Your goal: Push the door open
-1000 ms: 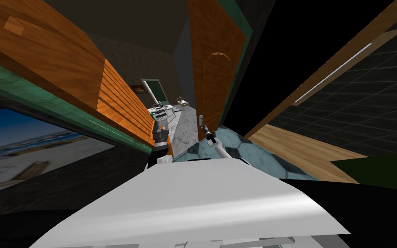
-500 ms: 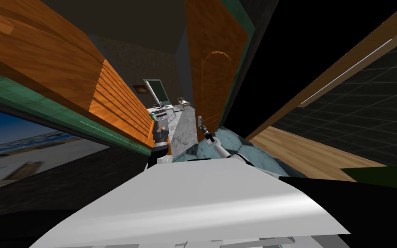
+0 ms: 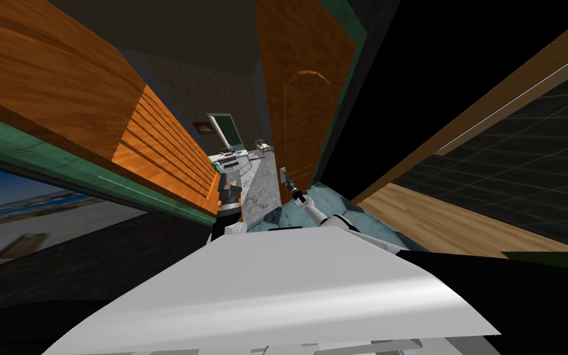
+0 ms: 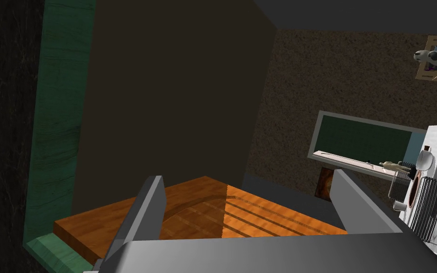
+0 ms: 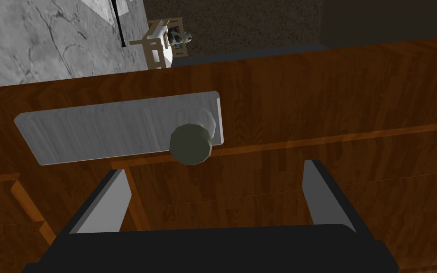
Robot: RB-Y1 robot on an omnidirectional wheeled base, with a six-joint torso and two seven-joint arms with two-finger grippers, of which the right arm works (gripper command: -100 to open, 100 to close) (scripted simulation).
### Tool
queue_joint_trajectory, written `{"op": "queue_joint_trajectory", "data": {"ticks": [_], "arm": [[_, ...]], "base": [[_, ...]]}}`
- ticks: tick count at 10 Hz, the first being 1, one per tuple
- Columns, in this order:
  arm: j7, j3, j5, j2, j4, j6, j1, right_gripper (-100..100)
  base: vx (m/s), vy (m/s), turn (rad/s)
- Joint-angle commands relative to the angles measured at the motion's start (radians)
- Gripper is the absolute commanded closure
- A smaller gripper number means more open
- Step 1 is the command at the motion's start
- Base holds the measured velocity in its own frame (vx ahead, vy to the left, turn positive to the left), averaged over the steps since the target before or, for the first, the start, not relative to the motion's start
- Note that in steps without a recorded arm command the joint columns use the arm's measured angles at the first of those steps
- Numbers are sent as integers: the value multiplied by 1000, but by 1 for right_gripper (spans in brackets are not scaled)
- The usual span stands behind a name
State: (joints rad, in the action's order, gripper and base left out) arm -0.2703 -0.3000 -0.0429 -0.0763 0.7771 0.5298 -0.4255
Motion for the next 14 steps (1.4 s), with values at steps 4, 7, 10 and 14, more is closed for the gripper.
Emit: {"op": "queue_joint_trajectory", "data": {"ticks": [4,7,10,14], "arm": [[-14,-18,1,9,-117,3,-74,-100],[-23,-32,1,16,-199,6,-125,-100],[-18,-24,2,10,-187,8,-115,-100],[-11,-14,5,10,-191,9,-114,-100]], "base": [[52,-107,44],[68,-170,50],[89,-3,22],[159,86,23]]}}
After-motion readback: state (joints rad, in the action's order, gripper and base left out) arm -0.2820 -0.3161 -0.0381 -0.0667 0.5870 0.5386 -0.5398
